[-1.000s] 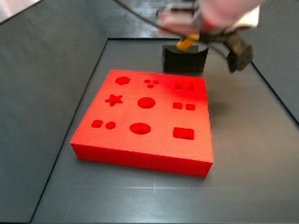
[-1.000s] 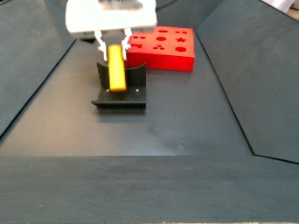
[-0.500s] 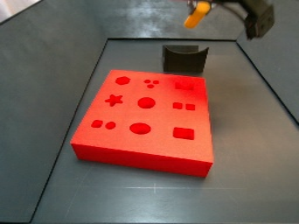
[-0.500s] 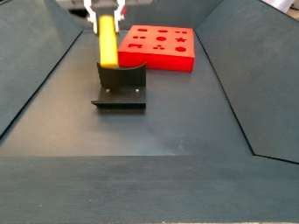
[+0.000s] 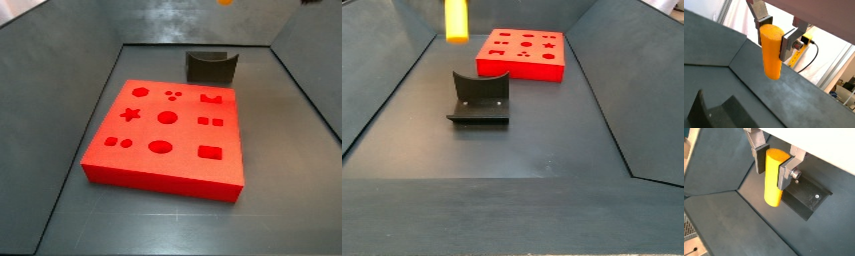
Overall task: Pick up the oval object. Move up. Place the oval object on the fixture. Regrasp the oval object. Move to above the board. Insert the oval object.
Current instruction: Move to above the board.
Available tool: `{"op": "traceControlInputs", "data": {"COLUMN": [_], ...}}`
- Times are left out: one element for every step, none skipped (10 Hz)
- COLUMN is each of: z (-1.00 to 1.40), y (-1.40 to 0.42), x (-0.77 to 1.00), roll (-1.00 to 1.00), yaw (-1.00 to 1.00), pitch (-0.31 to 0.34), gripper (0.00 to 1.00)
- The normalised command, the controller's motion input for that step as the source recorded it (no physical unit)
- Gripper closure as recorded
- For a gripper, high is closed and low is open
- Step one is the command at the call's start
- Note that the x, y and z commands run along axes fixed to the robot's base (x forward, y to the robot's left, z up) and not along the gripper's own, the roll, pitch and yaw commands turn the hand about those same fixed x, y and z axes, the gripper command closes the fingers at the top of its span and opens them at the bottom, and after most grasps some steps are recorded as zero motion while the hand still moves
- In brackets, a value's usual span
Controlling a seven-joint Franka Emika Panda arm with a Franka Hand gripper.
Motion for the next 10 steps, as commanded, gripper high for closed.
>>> {"op": "traceControlInputs", "data": {"z": [0.87, 0.69, 0.47, 0.30, 0.27, 0.25, 0.28, 0.26, 0.26, 0.26], "y": [-0.03, -0.02, -0.02, -0.02, -1.00, -1.00, -1.00, -1.00, -1.00, -1.00], "x": [0.07, 0.05, 0.04, 0.03, -0.72, -0.72, -0.77, -0.78, -0.79, -0.81], "roll": [-0.04, -0.04, -0.05, -0.05, -1.00, -1.00, -1.00, -1.00, -1.00, -1.00], "yaw": [0.10, 0.11, 0.11, 0.11, -0.06, -0.06, -0.07, -0.07, -0.08, -0.08], "pitch": [0.153, 0.140, 0.119, 0.110, -0.030, -0.036, -0.069, -0.075, -0.080, -0.074], "gripper": [1.00, 1.00, 1.00, 1.00, 1.00, 1.00, 1.00, 1.00, 1.00, 1.00]}}
